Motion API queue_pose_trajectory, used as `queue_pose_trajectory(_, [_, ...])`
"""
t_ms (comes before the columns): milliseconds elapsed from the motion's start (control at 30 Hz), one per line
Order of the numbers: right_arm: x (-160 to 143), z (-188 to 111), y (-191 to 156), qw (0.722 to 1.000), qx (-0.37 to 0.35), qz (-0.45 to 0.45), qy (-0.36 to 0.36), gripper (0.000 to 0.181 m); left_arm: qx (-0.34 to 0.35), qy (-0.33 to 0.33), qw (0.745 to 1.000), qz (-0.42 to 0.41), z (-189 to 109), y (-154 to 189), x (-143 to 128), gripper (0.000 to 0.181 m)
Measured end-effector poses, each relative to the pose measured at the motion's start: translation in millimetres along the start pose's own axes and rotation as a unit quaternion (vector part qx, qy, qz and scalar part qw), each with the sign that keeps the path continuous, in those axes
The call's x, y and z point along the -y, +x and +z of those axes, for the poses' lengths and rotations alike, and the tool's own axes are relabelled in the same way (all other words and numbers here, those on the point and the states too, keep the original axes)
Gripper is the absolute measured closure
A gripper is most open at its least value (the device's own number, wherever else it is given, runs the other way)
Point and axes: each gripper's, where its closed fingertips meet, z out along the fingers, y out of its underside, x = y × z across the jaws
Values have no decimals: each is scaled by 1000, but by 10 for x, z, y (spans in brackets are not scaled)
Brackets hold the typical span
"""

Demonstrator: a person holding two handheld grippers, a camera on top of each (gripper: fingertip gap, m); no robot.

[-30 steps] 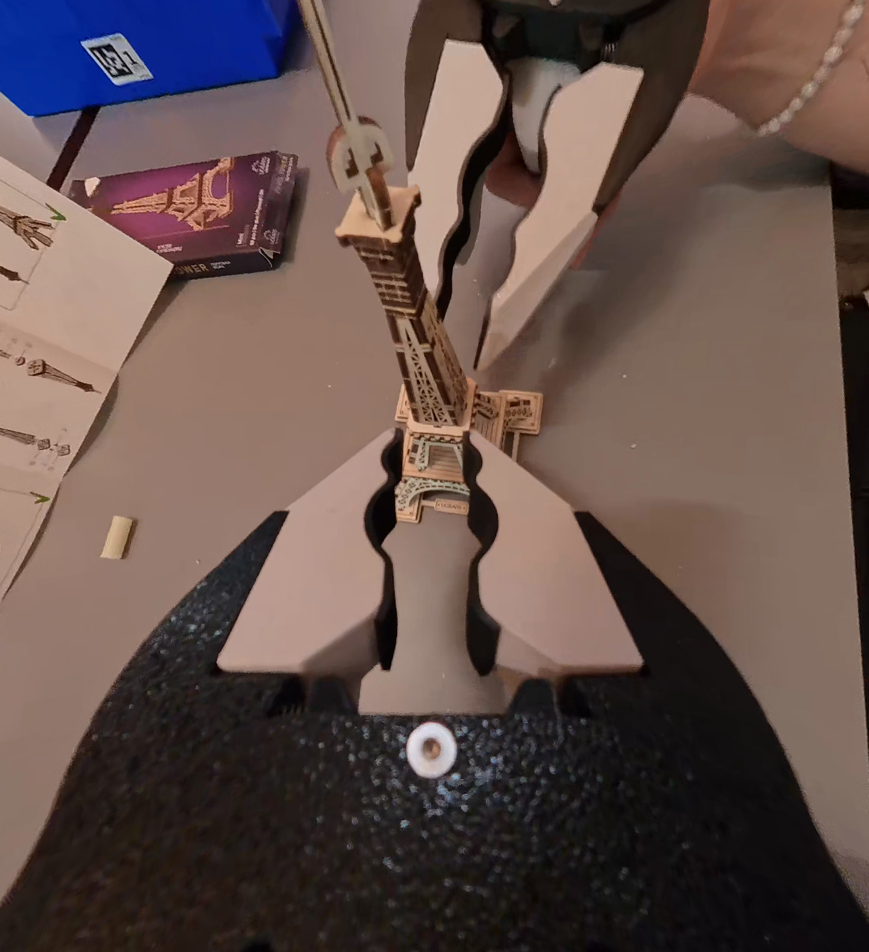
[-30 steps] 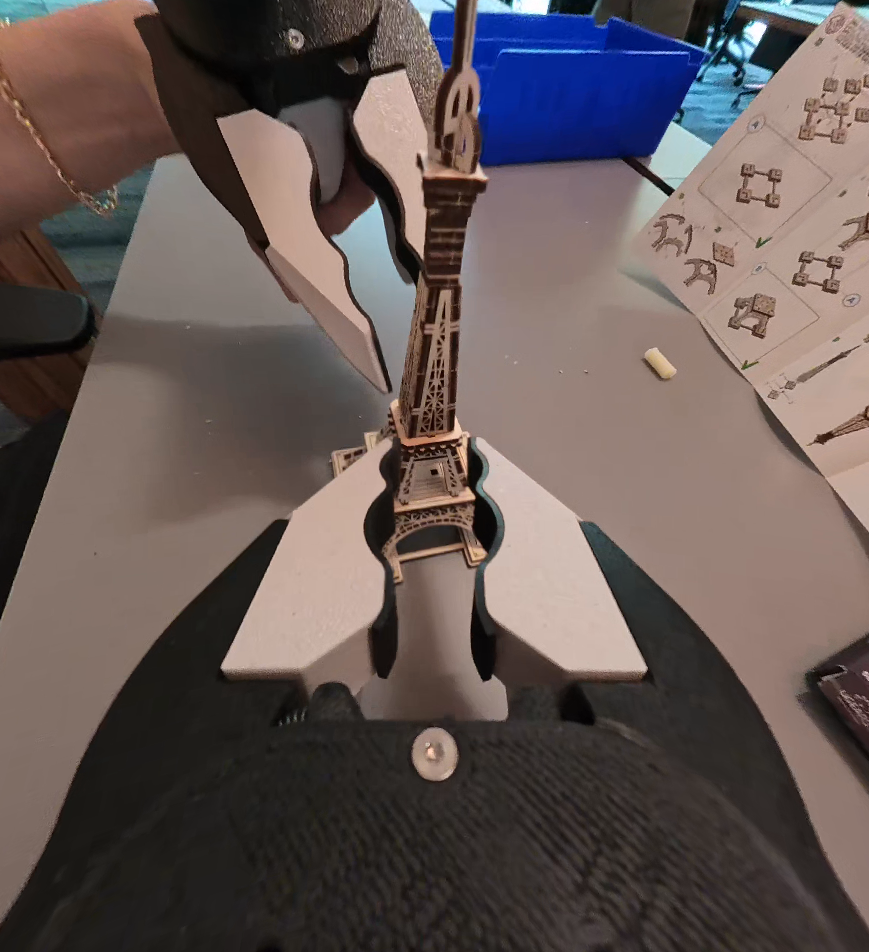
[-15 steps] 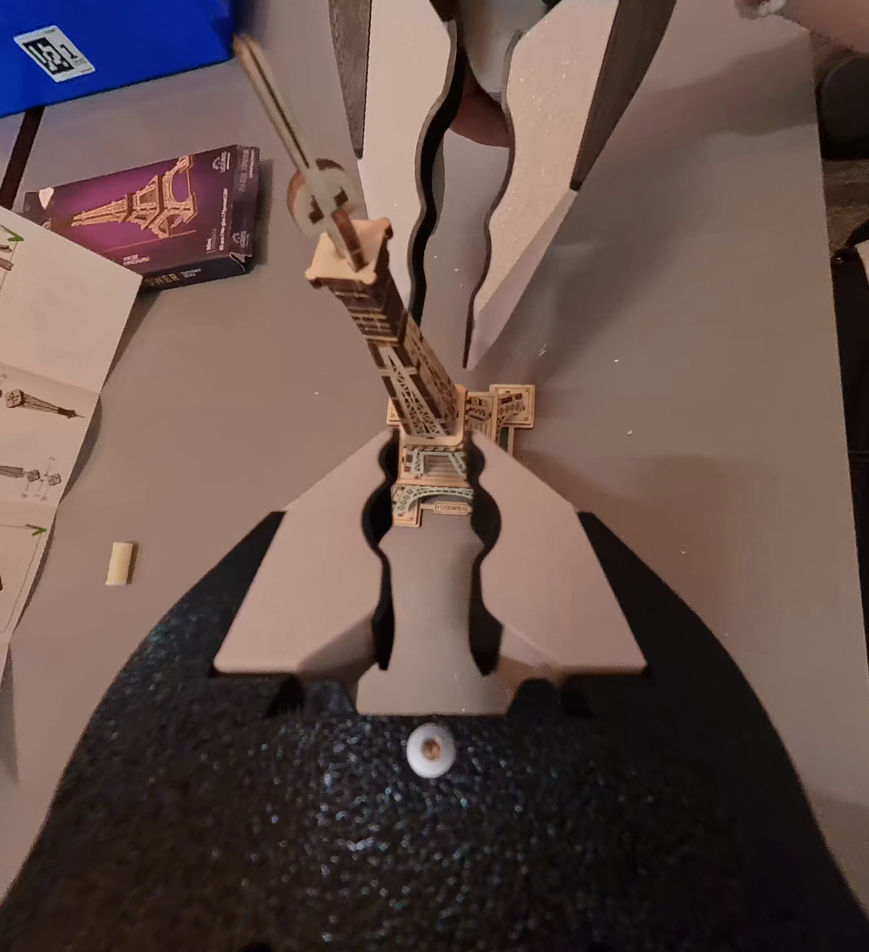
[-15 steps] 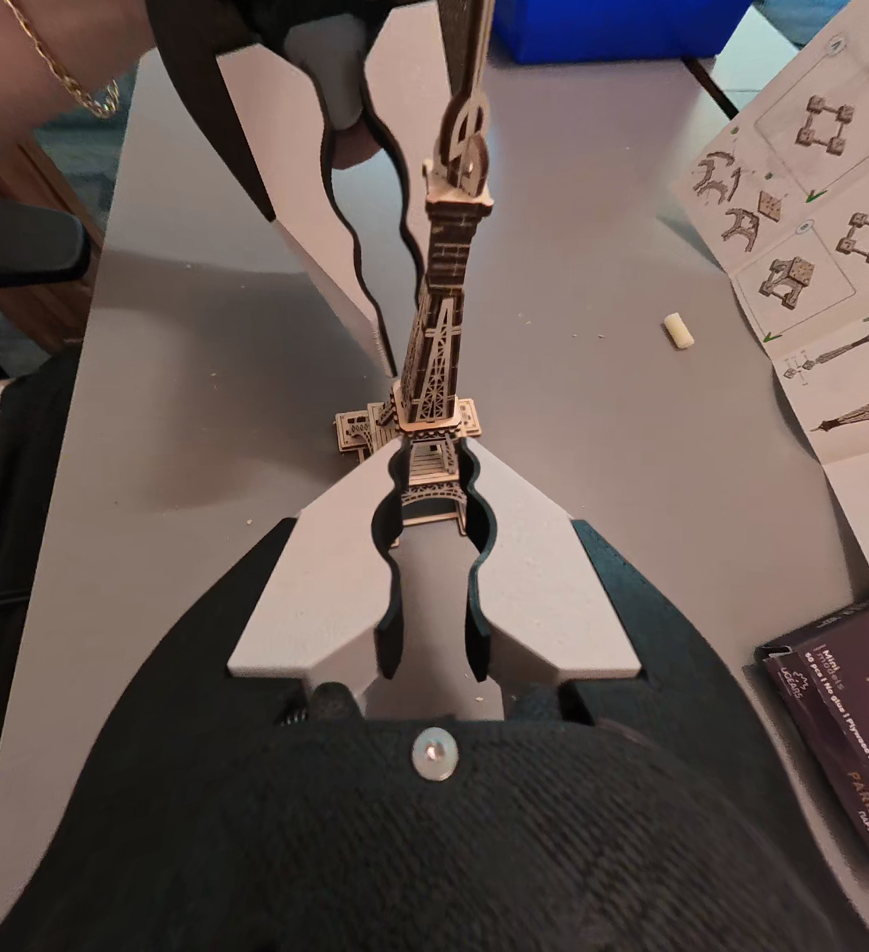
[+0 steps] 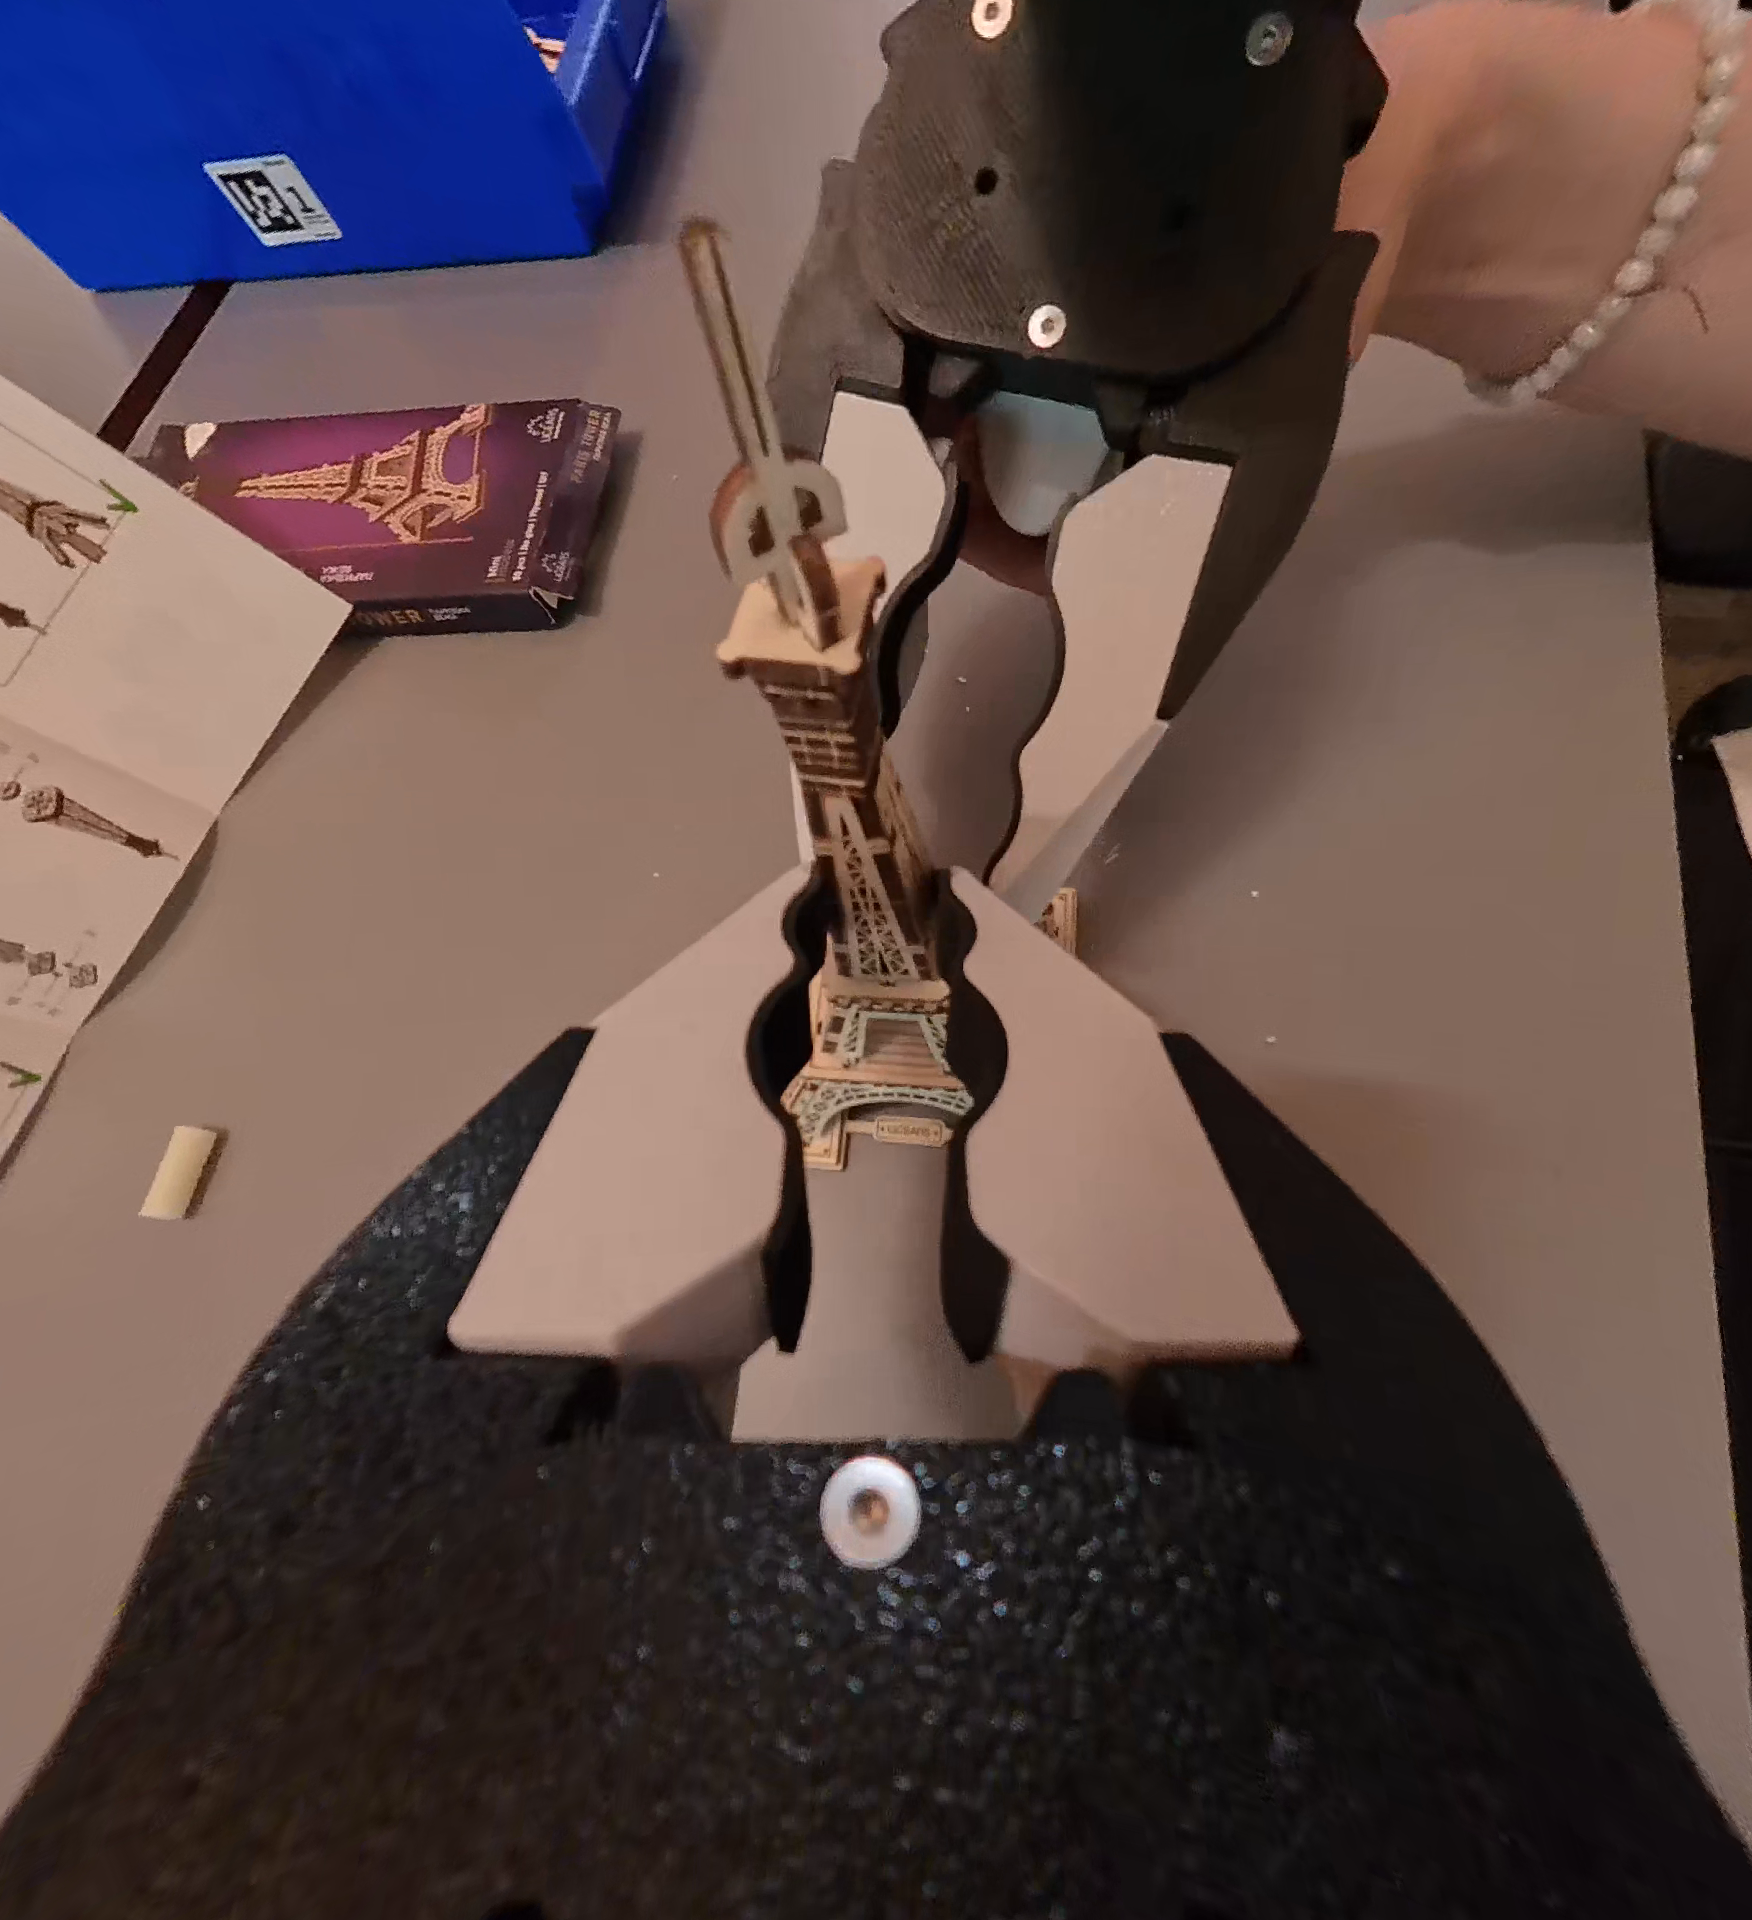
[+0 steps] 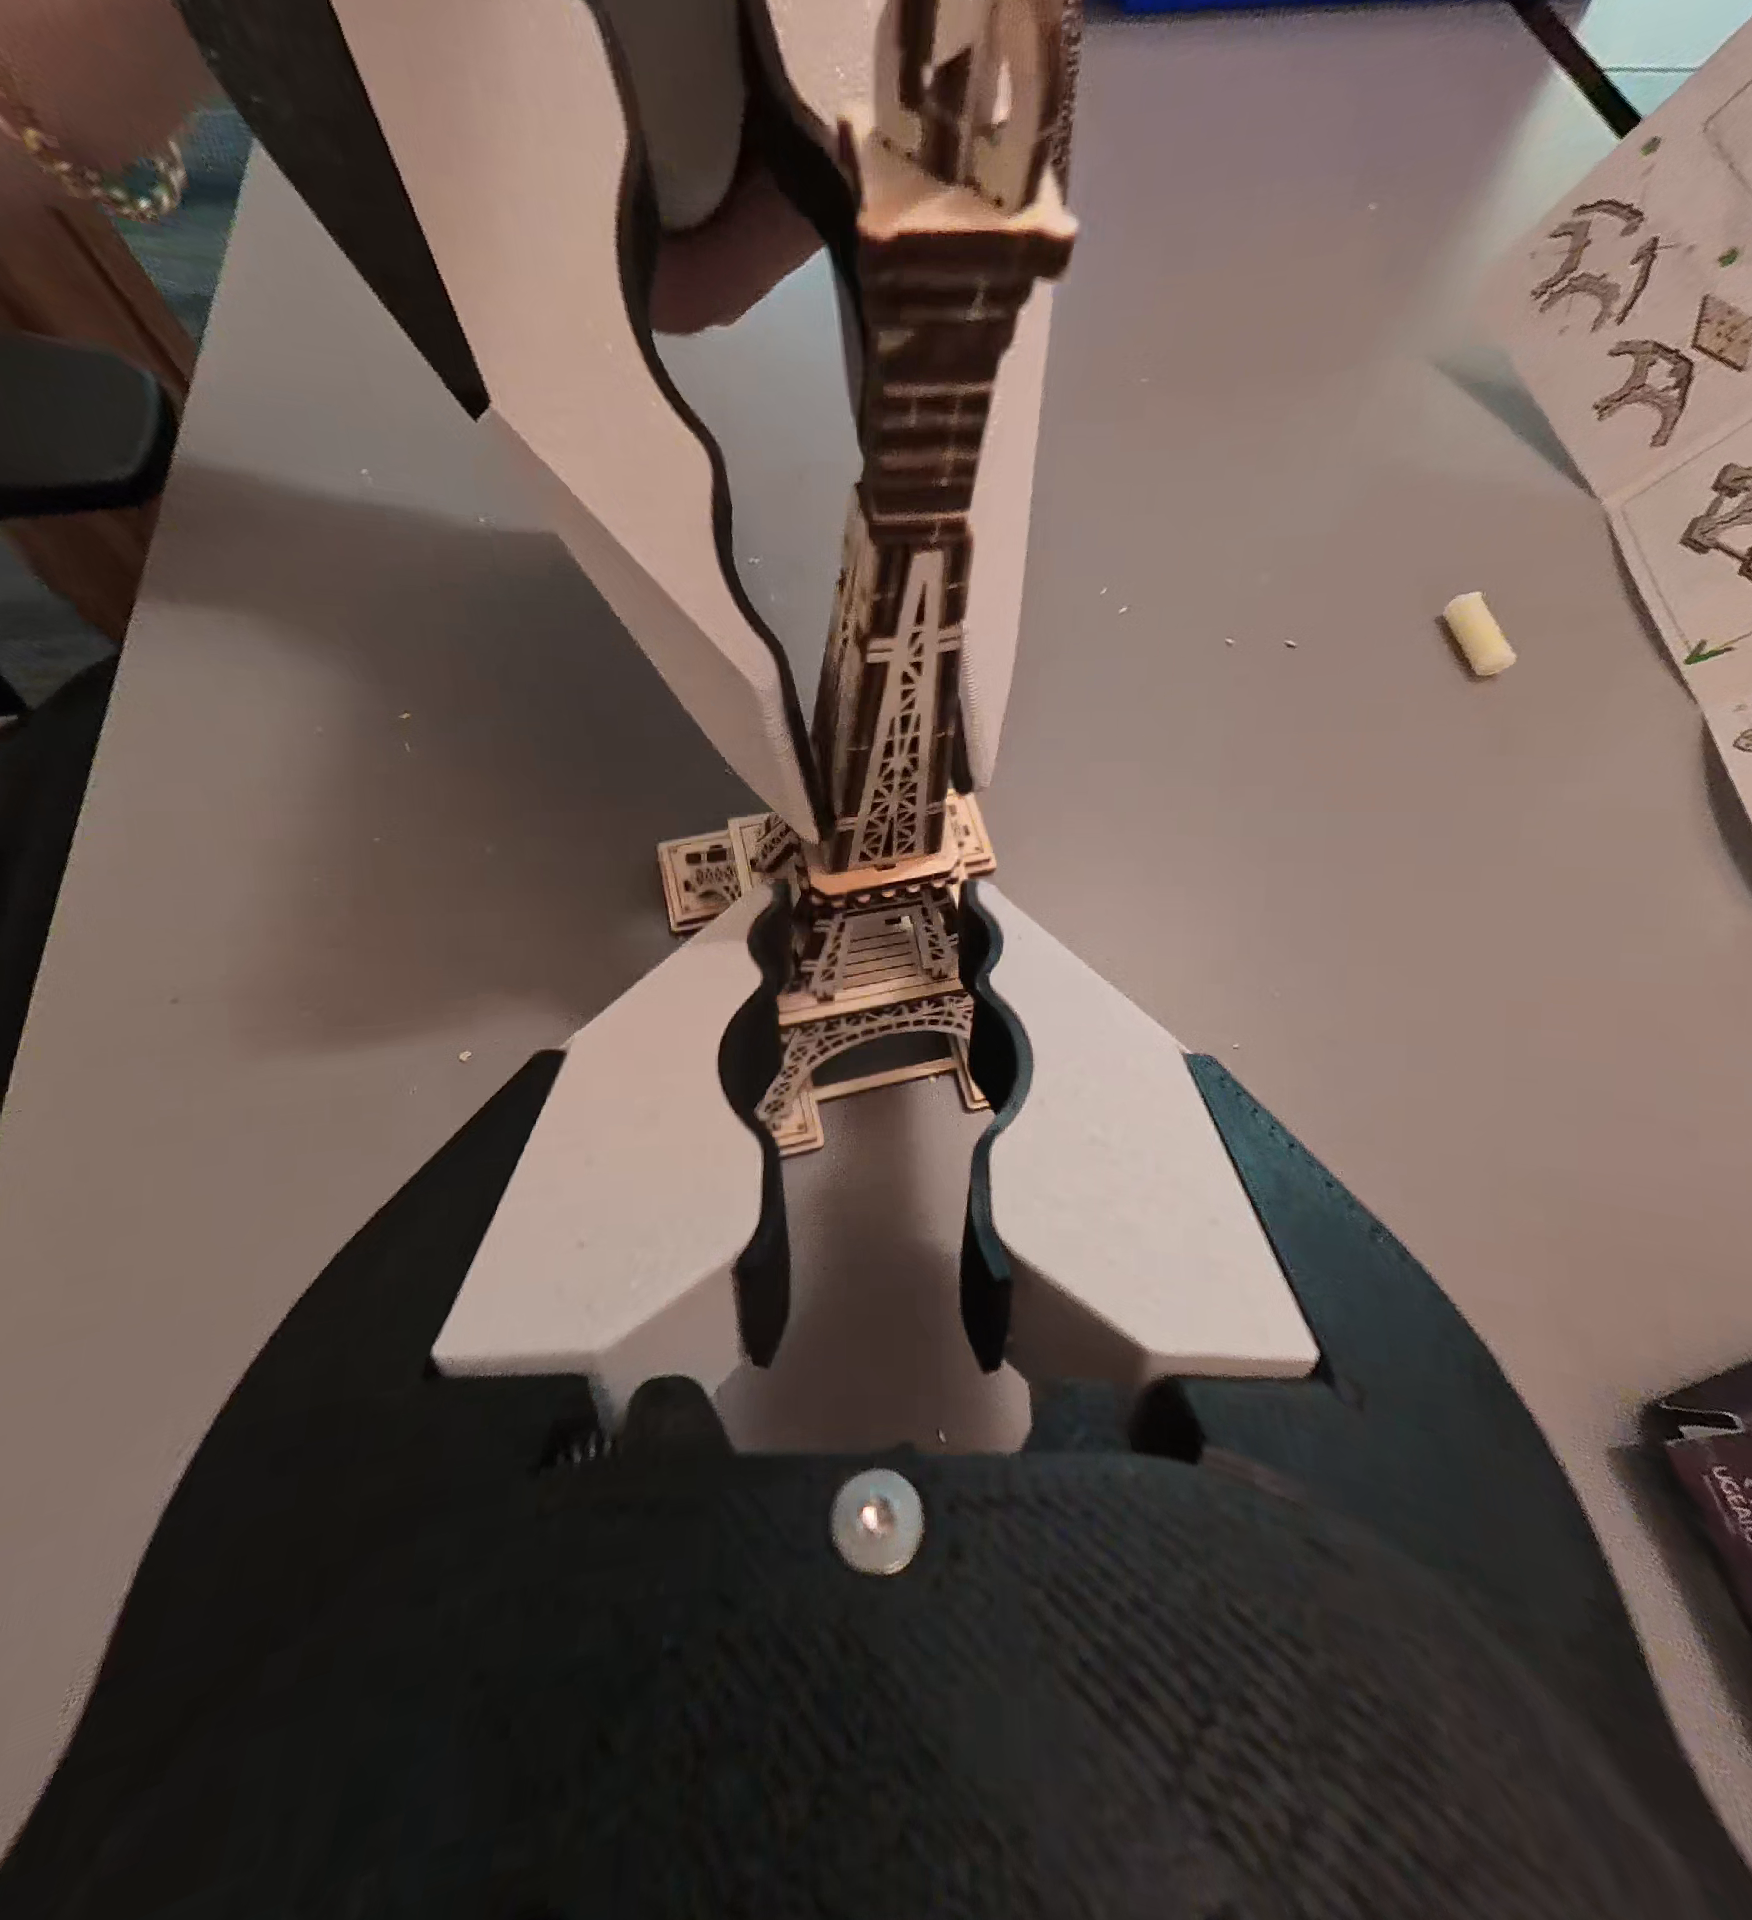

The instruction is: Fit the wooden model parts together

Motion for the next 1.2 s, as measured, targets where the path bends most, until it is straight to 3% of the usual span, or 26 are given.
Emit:
queue_pose_trajectory(433, [5,0,-4,1000,-2,1,-1,151,46,30,998,-27,-61,20,-29,156])
queue_pose_trajectory(533, [-26,-134,52,1000,-17,-8,0,153,54,57,997,-17,-248,-5,-39,156])
queue_pose_trajectory(633, [65,-346,67,999,-15,-3,39,154,68,30,997,-33,-336,-94,-206,158])
queue_pose_trajectory(800, [-19,-406,67,1000,3,8,19,149,48,-19,999,-20,-95,-39,-373,150])
queue_pose_trajectory(967, [-190,-237,-10,1000,14,8,-24,149,7,-9,1000,-17,123,-41,-310,151])
queue_pose_trajectory(1033, [-252,-178,7,999,6,-9,-44,149,-24,-6,999,-24,162,9,-308,159])
queue_pose_trajectory(1200, [-225,-201,78,999,7,-25,-44,163,-37,19,999,-1,162,156,-290,156])
